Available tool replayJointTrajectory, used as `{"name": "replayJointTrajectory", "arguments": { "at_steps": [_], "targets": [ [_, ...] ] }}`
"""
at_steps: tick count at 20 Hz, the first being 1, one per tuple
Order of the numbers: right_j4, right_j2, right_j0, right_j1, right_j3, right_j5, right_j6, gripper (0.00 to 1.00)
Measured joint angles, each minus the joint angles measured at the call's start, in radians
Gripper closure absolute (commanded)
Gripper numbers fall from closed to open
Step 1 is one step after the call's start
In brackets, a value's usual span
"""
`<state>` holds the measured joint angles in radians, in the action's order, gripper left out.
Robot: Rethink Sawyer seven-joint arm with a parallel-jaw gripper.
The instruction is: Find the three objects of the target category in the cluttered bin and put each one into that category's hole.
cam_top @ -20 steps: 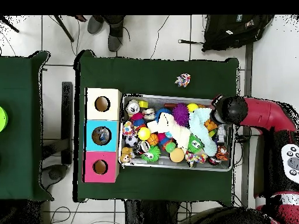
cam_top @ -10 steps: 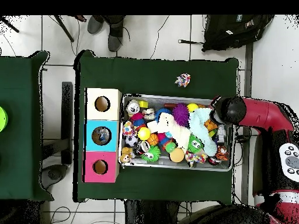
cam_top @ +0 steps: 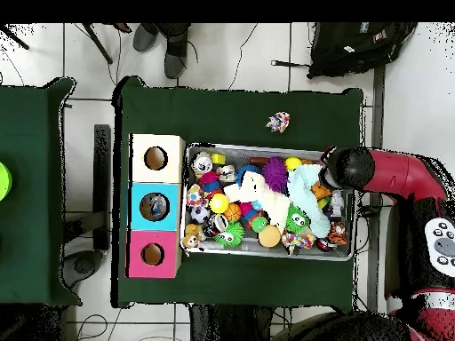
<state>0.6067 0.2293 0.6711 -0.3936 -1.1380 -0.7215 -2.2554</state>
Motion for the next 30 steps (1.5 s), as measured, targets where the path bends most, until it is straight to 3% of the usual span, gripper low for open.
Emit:
{"name": "replayJointTrajectory", "arguments": {
  "at_steps": [30],
  "targets": [
    [0.000, 0.002, 0.051, -0.045, -0.105, 0.000, 0.008, 0.00]
  ]
}}
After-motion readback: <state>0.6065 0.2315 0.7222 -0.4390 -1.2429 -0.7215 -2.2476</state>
